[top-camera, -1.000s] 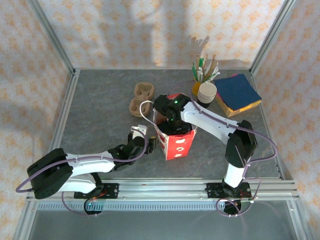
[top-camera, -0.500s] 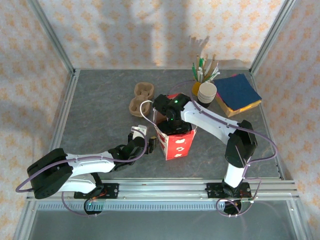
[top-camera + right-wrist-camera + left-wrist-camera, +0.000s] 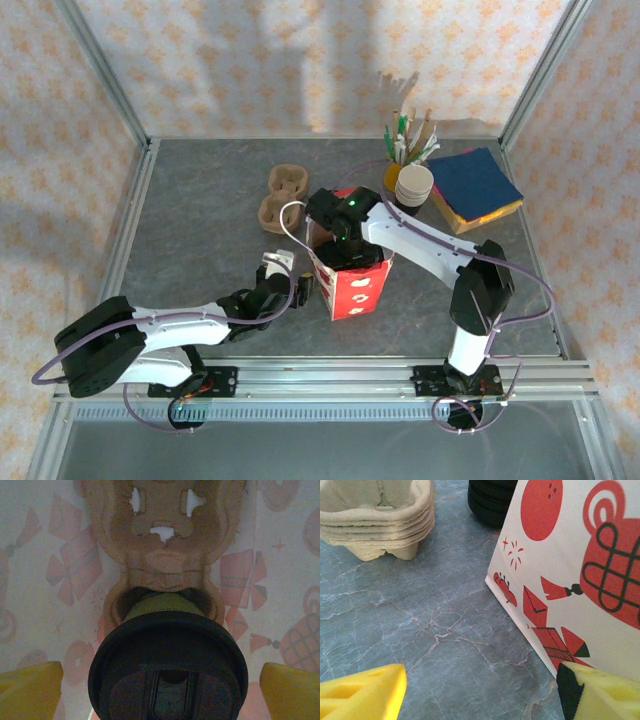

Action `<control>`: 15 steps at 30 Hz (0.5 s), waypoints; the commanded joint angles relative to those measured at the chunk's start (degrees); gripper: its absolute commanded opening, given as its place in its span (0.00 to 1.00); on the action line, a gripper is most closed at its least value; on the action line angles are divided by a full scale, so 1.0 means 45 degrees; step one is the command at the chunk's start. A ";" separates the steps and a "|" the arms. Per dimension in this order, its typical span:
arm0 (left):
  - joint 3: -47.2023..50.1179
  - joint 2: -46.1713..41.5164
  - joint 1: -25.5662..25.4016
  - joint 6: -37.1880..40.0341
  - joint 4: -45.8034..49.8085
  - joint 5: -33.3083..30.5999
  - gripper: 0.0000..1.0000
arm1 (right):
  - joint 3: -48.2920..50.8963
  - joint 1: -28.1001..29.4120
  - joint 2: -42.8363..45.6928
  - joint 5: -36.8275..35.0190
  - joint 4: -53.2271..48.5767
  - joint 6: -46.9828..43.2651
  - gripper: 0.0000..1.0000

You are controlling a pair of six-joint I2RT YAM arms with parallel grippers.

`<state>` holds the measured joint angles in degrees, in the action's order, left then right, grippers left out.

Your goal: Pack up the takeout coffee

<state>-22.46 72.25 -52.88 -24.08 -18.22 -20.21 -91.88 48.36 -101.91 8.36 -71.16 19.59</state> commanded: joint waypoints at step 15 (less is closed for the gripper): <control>-0.0302 0.0117 -0.0073 -0.0049 0.0298 -0.0320 0.81 | -0.0535 0.0053 -0.0036 -0.0496 -0.0401 -0.0021 1.00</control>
<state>-22.46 72.58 -52.88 -24.08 -18.20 -20.21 -92.25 48.36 -101.91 8.29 -71.16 19.62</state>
